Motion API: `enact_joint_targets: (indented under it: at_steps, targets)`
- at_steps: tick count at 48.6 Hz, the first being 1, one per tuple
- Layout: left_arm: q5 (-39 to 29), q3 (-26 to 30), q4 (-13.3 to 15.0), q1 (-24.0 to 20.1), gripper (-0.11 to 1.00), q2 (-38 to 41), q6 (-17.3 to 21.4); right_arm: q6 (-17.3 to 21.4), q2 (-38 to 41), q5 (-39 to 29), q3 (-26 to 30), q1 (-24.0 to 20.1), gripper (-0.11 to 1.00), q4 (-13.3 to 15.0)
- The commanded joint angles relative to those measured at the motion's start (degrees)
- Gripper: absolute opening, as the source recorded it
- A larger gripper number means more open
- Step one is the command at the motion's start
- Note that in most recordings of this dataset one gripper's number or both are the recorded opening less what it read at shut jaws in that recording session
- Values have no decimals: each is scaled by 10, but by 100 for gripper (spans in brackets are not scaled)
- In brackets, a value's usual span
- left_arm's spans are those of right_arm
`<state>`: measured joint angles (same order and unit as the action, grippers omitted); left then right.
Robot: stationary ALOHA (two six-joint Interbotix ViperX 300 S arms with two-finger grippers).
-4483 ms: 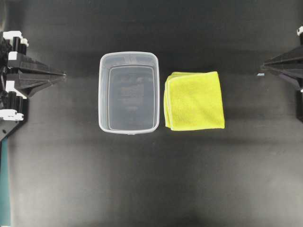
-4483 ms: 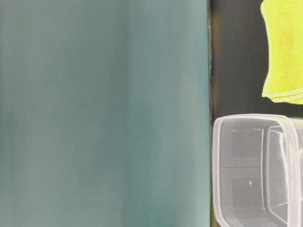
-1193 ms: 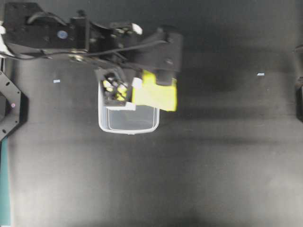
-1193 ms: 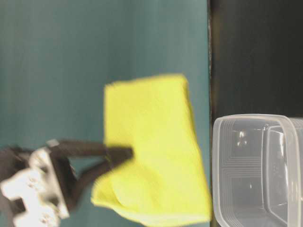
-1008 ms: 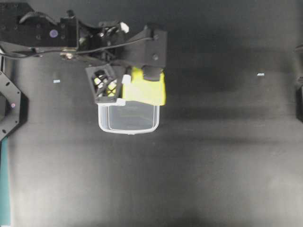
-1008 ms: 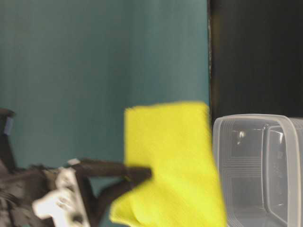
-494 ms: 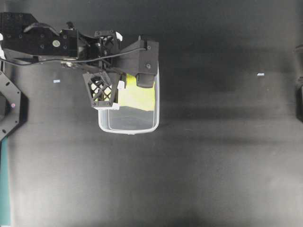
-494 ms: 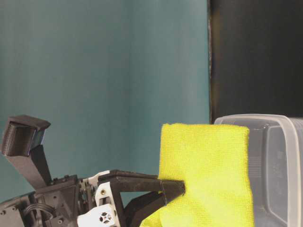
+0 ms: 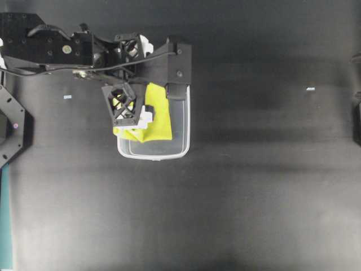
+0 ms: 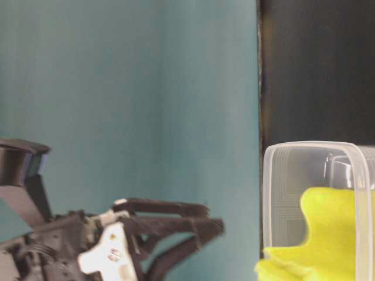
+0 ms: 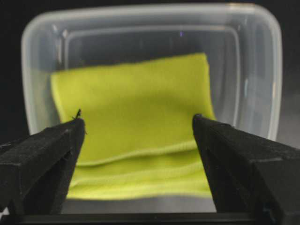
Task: Place the yellow towel into the container with the left arm.
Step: 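Lower the towel into the container and open the left gripper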
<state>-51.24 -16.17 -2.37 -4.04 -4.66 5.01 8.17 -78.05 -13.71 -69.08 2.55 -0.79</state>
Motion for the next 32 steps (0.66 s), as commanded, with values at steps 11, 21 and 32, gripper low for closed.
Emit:
enact_joint_targets:
  at_steps: [11, 21, 32]
  targets:
    - [18, 62, -2, 25, 88, -107, -4, 0, 2, 5, 5, 2, 76, -2]
    - [66, 38, -2, 45, 88, -179, -15, 0, 2, 5, 2, 2, 76, -2]
    - [130, -74, -2, 48, 88, -265, -47, -2, -6, 3, 2, 2, 76, -1]
